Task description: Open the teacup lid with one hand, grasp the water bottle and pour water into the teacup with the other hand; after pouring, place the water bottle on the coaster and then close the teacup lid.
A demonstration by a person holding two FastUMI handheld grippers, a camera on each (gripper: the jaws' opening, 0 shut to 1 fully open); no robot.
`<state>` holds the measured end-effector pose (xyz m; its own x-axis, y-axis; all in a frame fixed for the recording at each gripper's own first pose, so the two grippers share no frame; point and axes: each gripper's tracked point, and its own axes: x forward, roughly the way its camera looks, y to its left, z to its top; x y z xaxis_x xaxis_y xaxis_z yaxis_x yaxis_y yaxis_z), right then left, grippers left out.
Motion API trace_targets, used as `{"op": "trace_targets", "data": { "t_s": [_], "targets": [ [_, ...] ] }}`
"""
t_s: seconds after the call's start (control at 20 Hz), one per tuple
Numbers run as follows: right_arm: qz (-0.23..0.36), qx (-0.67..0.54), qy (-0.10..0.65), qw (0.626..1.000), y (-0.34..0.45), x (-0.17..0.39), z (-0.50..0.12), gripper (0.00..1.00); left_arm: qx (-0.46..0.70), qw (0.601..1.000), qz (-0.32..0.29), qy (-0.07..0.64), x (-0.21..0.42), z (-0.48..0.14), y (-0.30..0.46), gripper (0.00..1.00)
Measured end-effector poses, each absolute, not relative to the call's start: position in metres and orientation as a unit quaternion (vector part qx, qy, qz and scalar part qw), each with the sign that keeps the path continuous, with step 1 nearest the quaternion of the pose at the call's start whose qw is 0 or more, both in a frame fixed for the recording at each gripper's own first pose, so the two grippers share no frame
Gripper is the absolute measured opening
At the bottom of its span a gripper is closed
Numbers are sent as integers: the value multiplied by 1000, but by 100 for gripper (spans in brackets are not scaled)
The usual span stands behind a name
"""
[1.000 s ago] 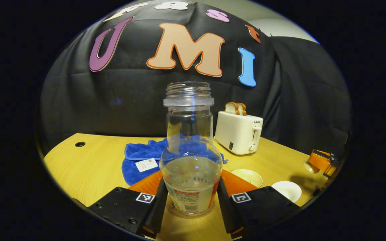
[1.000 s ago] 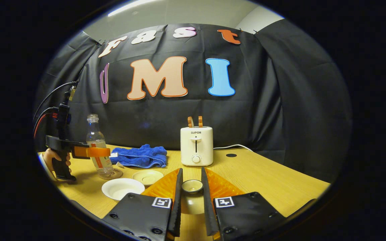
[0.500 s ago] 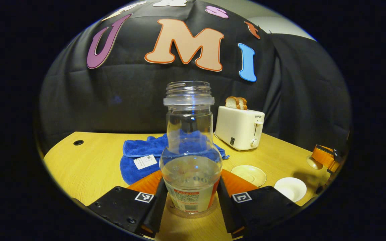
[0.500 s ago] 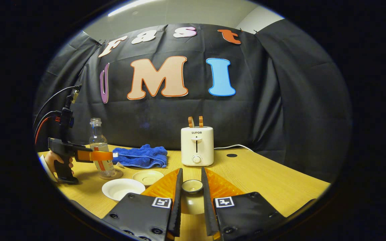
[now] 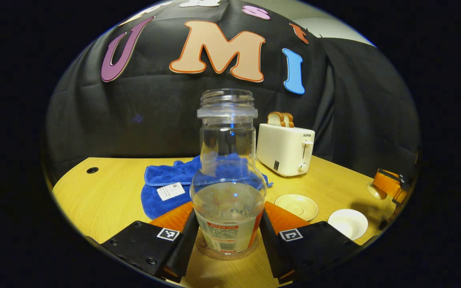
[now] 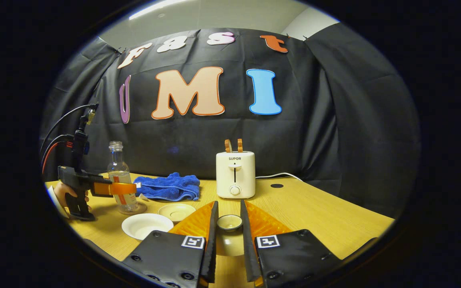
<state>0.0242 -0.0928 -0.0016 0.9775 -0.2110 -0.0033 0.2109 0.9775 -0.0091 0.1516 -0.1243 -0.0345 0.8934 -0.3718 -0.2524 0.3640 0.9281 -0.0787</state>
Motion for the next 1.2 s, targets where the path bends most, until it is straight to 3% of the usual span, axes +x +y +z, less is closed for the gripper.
{"op": "trace_targets", "data": {
  "t_s": [0.2,0.5,0.85,1.05,1.2],
  "targets": [
    [-106,-4,2,994,-93,25,-2,33,-1,975,-187,118,150,-30,-126,76],
    [-68,-3,4,998,-77,27,-3,33,4,979,-183,88,147,-21,-125,94],
    [2,0,8,1000,-42,34,-4,33,3,991,-137,7,137,5,-104,95],
    [60,2,11,998,-10,44,-5,33,2,991,-133,6,119,6,-101,95],
    [71,2,11,997,1,48,-6,33,4,990,-141,6,114,5,-102,95]
  ]
}}
